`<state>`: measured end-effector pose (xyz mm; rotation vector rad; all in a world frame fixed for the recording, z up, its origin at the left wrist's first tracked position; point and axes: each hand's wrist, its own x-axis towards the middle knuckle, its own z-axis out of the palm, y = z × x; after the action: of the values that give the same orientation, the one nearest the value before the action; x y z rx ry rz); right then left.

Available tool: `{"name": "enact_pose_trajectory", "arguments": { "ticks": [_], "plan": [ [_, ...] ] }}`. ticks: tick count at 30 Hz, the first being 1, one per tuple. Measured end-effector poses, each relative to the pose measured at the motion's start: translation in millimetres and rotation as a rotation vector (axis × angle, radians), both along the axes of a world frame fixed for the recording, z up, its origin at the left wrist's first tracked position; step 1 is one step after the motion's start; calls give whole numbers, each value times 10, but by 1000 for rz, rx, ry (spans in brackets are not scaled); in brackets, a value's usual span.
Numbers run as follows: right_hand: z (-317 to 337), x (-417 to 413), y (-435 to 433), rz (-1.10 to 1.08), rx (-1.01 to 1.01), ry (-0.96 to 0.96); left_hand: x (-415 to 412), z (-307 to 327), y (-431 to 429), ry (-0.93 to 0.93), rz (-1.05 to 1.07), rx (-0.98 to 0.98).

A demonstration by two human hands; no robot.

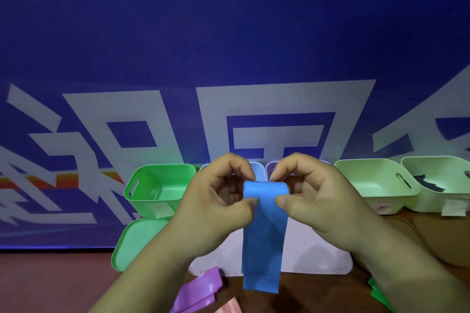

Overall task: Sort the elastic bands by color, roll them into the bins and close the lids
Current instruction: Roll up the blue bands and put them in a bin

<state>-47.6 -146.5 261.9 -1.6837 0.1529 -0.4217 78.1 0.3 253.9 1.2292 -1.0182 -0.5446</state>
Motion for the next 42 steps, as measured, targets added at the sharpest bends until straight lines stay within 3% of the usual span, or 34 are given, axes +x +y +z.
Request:
{"name": "enact_pose_trajectory", "arguments": {
  "ticks": [10,22,34,42],
  "plan": [
    [-11,-53,31,-42,-192,-84,1,21,-6,56,10,33],
    [10,-24,41,-62,-74,-87,-8,2,25,38,-37,9],
    [43,-35,41,-62,5,-22,-34,3,33,-97,12,-2],
    [33,-57,27,-50,-85,-32,-60,56,3,19,39,14]
  ]
}}
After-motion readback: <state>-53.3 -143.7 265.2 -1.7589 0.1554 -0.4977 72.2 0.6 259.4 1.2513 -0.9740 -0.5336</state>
